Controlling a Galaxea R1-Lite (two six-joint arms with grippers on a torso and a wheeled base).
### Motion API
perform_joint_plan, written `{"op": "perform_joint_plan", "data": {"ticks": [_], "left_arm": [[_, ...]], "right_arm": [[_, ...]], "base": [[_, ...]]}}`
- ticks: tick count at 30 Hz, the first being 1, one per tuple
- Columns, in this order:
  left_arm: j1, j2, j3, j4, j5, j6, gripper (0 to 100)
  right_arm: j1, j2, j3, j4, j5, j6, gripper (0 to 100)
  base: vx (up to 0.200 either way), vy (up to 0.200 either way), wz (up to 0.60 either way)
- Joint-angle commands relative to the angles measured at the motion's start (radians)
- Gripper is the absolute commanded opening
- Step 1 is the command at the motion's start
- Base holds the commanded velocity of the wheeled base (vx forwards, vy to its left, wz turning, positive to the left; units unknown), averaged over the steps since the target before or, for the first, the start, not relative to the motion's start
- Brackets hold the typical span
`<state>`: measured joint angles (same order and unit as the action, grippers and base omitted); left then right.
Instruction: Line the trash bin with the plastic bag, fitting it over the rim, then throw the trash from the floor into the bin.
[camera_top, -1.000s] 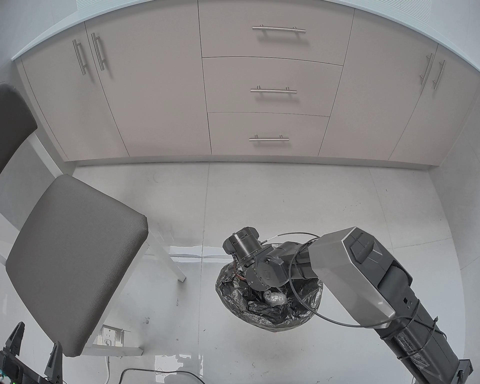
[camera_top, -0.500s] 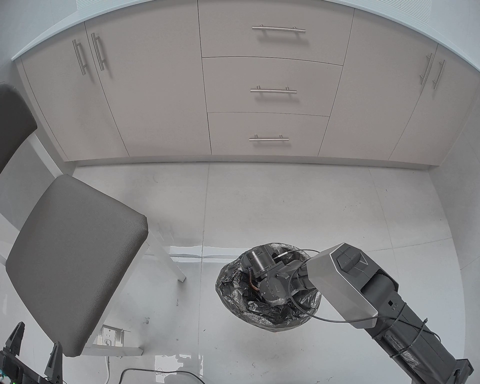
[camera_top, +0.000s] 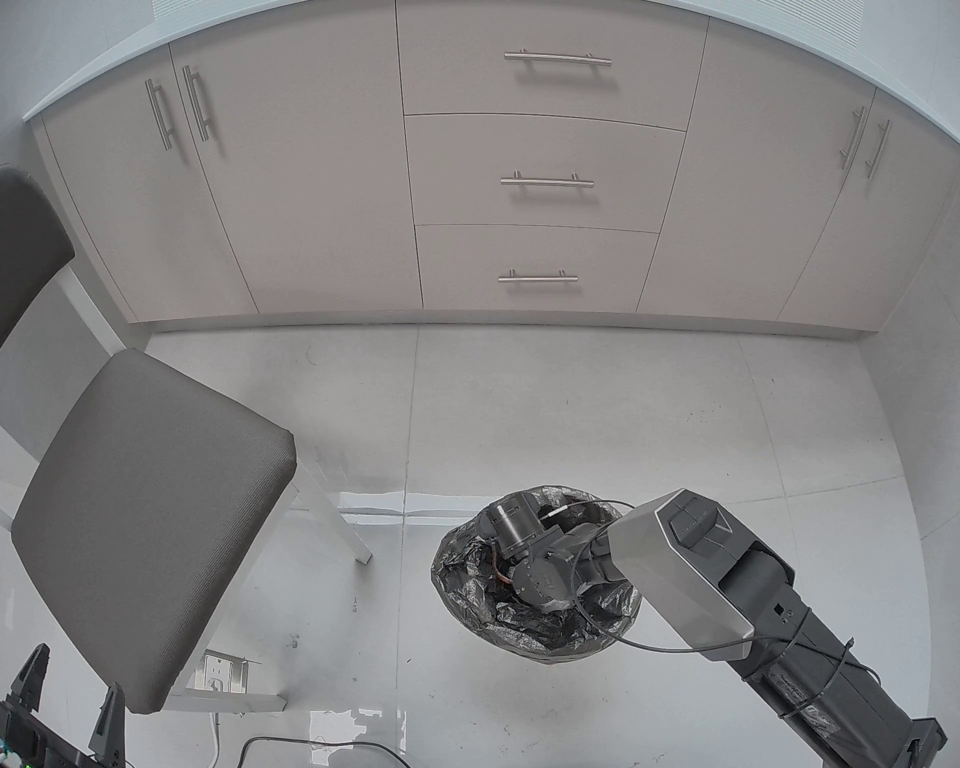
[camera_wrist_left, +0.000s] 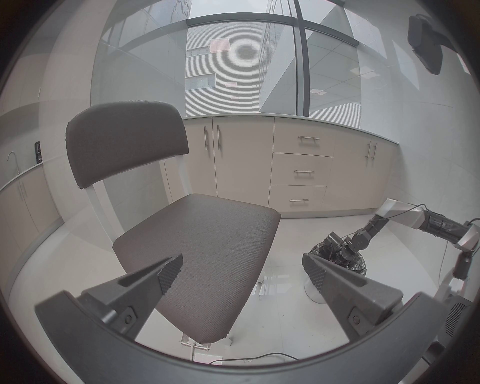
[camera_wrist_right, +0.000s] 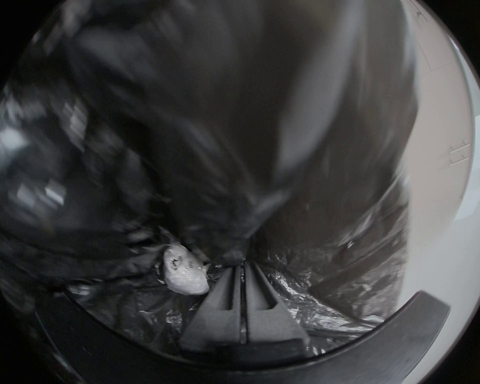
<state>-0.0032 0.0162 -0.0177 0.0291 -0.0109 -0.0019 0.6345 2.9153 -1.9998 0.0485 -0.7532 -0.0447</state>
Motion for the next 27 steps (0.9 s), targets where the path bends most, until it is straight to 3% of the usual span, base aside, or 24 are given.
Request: {"op": "perform_joint_plan", "data": {"ticks": [1,7,11,13,14,17,27], "left_arm": [[0.0,-0.015,0.01,0.0,0.0,0.0,100],[0.0,-0.015,0.01,0.0,0.0,0.0,100],[0.0,-0.016,0.01,0.0,0.0,0.0,100],[0.0,-0.016,0.01,0.0,0.0,0.0,100],[0.0,-0.015,0.01,0.0,0.0,0.0,100],[0.0,-0.016,0.01,0.0,0.0,0.0,100],[0.0,-0.015,0.01,0.0,0.0,0.0,100]], "right_arm": [[0.034,-0.119,0.0,0.079,-0.008,0.0,0],[0.044,-0.286,0.0,0.298,-0.02,-0.001,0],[0.03,-0.416,0.0,0.481,-0.077,-0.014,0],[0.028,-0.427,0.0,0.496,-0.078,-0.015,0],[-0.006,-0.542,0.0,0.625,-0.081,-0.047,0],[-0.061,-0.656,0.0,0.709,-0.086,-0.061,0],[-0.372,-0.883,0.0,0.722,-0.109,-0.069,0]], "base": [[0.0,0.0,0.0],[0.0,0.0,0.0],[0.0,0.0,0.0],[0.0,0.0,0.0],[0.0,0.0,0.0],[0.0,0.0,0.0],[0.0,0.0,0.0]]}}
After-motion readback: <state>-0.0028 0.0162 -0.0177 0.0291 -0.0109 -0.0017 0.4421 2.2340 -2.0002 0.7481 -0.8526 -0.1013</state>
